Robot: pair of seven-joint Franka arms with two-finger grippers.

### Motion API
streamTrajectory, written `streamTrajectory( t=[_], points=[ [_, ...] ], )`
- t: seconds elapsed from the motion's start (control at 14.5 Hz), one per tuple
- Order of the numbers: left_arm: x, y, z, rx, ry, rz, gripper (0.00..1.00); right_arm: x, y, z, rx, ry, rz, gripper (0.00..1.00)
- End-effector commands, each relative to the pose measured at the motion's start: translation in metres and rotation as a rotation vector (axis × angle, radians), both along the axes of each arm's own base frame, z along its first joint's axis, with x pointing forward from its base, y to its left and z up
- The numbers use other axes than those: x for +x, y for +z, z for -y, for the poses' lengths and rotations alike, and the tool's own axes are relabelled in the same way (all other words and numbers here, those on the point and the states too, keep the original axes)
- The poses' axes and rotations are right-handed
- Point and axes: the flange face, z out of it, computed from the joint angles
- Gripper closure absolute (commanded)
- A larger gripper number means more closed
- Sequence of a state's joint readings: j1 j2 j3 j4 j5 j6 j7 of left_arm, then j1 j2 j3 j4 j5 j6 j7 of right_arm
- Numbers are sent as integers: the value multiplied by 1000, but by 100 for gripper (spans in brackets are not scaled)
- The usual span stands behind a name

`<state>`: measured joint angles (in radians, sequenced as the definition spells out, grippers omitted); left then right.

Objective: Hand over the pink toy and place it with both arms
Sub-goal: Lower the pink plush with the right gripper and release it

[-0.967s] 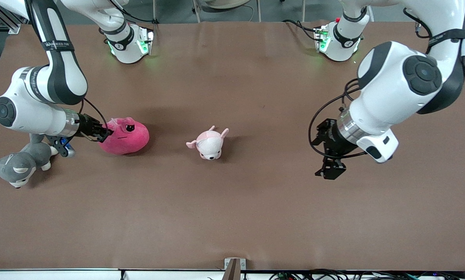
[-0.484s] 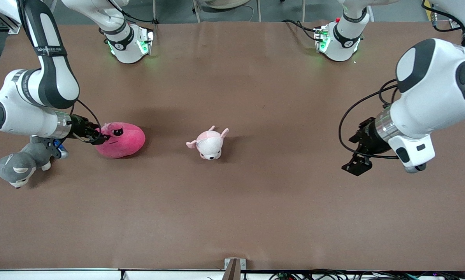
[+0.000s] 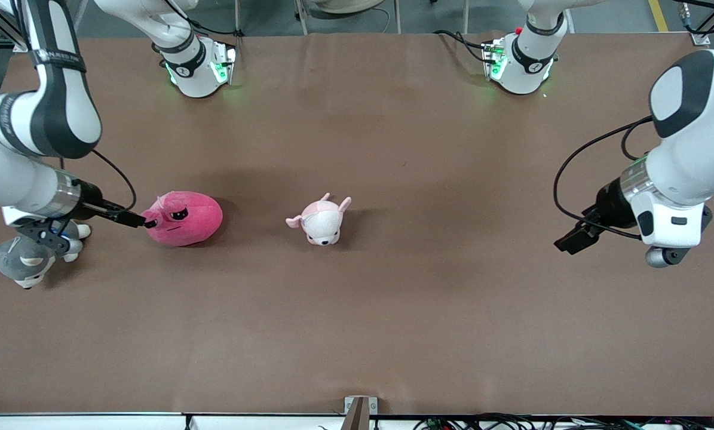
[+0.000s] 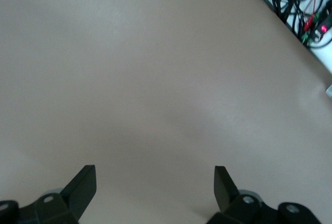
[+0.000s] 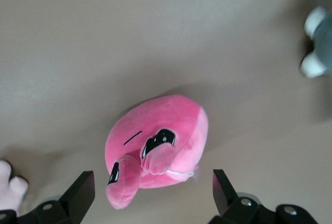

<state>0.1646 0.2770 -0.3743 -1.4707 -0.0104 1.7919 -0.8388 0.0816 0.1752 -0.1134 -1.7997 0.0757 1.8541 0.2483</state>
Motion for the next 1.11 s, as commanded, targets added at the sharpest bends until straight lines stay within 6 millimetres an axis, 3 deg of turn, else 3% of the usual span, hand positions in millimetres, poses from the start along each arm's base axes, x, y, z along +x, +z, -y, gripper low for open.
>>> streamTrajectory(
  t=[0.0, 0.35, 0.48, 0.76, 1.04],
  points=[
    [-9, 6, -20, 53, -137, 11, 0, 8, 45, 7, -49, 187, 36, 0],
    [-10, 14, -40, 151, -366, 31, 0, 7, 122, 16, -64, 230, 43, 0],
    [-10, 17, -48, 157, -468, 42, 0, 3, 145, 16, -64, 229, 36, 0],
    [-12, 26, -95, 166, -551, 38, 0, 3, 151, 27, -56, 207, 40, 0],
    [-38, 66, -140, 173, -552, 43, 0, 4, 151, 33, -68, 215, 43, 0]
  ],
)
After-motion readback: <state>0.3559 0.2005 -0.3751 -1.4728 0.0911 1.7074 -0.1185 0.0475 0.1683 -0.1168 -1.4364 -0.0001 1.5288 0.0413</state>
